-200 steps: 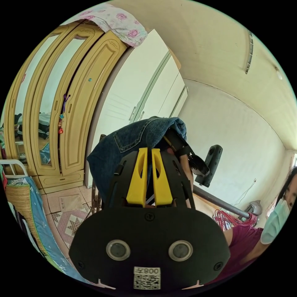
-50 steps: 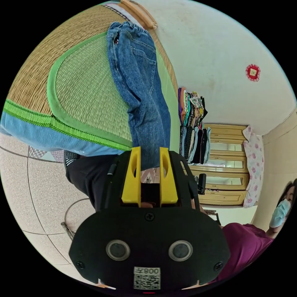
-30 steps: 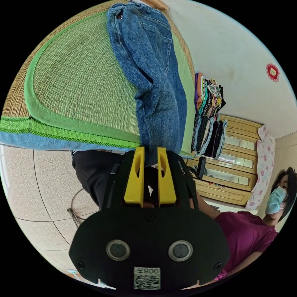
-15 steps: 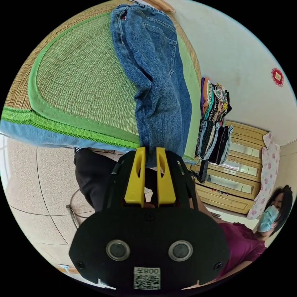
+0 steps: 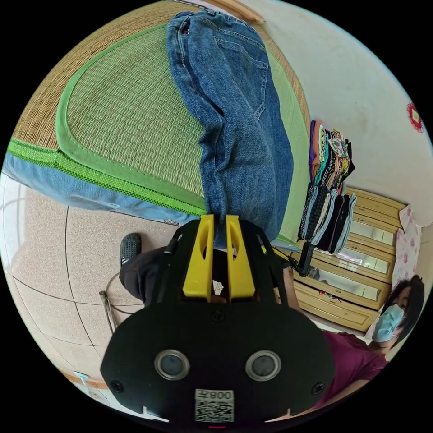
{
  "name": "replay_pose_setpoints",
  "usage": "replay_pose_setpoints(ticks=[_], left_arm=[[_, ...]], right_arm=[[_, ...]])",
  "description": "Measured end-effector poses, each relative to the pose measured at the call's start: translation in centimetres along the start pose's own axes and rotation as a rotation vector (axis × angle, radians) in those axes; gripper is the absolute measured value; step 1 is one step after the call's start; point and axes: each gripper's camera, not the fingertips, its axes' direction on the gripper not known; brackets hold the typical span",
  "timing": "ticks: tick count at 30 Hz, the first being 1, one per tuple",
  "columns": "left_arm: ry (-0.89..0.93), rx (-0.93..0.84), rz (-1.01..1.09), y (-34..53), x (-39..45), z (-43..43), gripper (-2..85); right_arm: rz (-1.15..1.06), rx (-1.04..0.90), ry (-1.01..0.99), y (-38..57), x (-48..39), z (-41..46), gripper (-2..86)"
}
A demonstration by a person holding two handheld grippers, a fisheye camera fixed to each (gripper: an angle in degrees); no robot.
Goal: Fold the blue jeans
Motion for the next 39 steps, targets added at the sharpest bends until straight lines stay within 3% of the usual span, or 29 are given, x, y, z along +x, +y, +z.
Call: replay_pose_setpoints(ticks=[11,19,28,33,36,39], left_arm=[[0.143,-0.01,-0.037,-0.6,-1.9,0.3,1.5],[0.157,-0.007,-0.238,-0.5,-0.5,0.0,2.5],[0.166,-0.06,-0.257,-2.4,6.7,0.1,2.7],[0.356,-0.105,-0.205,-4.6,11.2,5.0,2.6],[0.416,-0.151,-0.163,-5.8,13.1,7.6,2.3],[0.351,-0.134,-0.101,-7.0,13.0,6.7,1.7]], right_arm=[[-0.047,-0.082,0.202,-3.4,-4.4,2.7,8.7],[-0.018,-0.212,0.113,-4.1,-5.4,1.2,3.2],[-0.072,-0.202,-0.029,-7.7,-8.5,-16.2,0.9],[-0.171,-0.243,0.241,-16.8,-9.5,-25.1,0.6],[-0.13,-0.33,0.383,-21.7,-7.8,-24.1,0.8],[-0.051,-0.334,0.419,-23.3,-7.0,-21.1,1.1]])
